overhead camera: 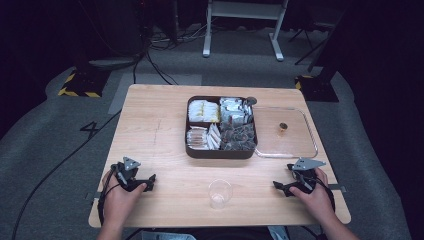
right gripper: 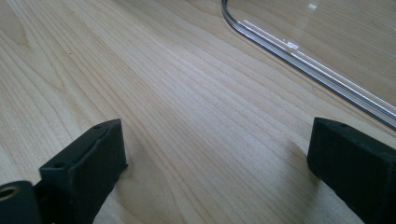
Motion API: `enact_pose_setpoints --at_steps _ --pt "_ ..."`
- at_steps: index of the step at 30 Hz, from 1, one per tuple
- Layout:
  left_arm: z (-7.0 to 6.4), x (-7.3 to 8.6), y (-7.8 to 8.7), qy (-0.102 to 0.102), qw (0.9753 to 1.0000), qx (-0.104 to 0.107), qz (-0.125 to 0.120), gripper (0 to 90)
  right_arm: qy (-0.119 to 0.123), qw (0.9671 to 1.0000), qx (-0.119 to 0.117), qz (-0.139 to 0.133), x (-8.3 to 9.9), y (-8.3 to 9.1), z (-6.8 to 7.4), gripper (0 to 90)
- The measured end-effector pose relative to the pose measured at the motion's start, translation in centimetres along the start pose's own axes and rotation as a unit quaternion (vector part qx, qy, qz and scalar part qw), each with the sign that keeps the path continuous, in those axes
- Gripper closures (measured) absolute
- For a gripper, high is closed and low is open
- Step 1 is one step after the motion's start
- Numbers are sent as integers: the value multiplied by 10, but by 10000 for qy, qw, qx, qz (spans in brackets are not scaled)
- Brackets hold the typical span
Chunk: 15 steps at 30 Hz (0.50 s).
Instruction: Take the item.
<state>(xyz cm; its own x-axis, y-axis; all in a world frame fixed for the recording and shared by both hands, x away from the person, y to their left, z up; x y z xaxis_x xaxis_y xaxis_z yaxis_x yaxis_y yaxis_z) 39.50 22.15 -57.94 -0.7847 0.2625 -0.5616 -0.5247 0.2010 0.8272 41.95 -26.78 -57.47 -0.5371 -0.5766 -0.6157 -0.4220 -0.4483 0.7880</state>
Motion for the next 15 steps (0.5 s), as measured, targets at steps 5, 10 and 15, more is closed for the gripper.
enact_pose_setpoints --at_steps 5,10,15 --pt "-3 -2 8 -21 10000 -18 -55 290 -50 10000 42 -4 1 1 1 47" --pt "-13 -4 15 107 9999 103 -4 359 -50 10000 38 -3 1 0 0 47" --pt "-23 -7 19 47 9998 195 11 352 -33 10000 26 0 1 0 0 48"
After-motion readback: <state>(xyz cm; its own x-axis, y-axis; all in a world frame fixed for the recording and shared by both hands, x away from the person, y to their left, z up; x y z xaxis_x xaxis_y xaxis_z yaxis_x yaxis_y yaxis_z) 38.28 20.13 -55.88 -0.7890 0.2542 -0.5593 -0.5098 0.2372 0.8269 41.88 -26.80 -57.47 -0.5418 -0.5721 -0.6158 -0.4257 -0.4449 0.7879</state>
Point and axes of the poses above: each handheld gripper's, and its own axes: y roughly backward along the jaws, x roughly out of its underside, z roughly to its left, the point moved 10 cm from there along -y, roughly forward along the jaws, and after that the axes turned 8 degrees about z, right-handed, at the moved point
